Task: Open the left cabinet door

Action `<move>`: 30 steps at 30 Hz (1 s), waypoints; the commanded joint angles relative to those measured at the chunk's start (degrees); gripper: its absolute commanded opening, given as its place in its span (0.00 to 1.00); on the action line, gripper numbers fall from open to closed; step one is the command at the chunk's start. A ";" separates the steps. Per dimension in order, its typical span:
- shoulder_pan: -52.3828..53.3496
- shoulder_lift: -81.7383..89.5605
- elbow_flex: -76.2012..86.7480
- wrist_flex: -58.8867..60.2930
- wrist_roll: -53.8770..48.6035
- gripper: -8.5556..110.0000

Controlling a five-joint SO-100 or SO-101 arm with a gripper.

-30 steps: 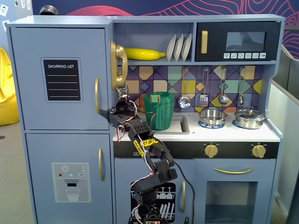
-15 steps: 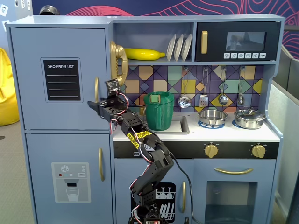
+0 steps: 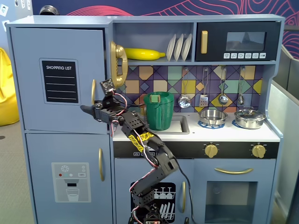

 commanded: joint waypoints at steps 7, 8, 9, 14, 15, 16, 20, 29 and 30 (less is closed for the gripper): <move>0.53 16.88 1.49 15.82 2.11 0.19; 2.02 17.67 1.76 16.61 2.72 0.18; 3.96 18.19 2.20 16.61 3.52 0.18; 16.44 14.06 5.71 6.94 5.98 0.08; 18.37 12.04 5.98 4.39 5.71 0.07; 19.51 10.02 6.24 0.70 6.77 0.07; 20.83 1.67 5.98 -11.51 7.21 0.07; 8.79 1.41 6.15 -10.72 2.02 0.07; 7.03 2.46 6.42 -9.14 1.41 0.07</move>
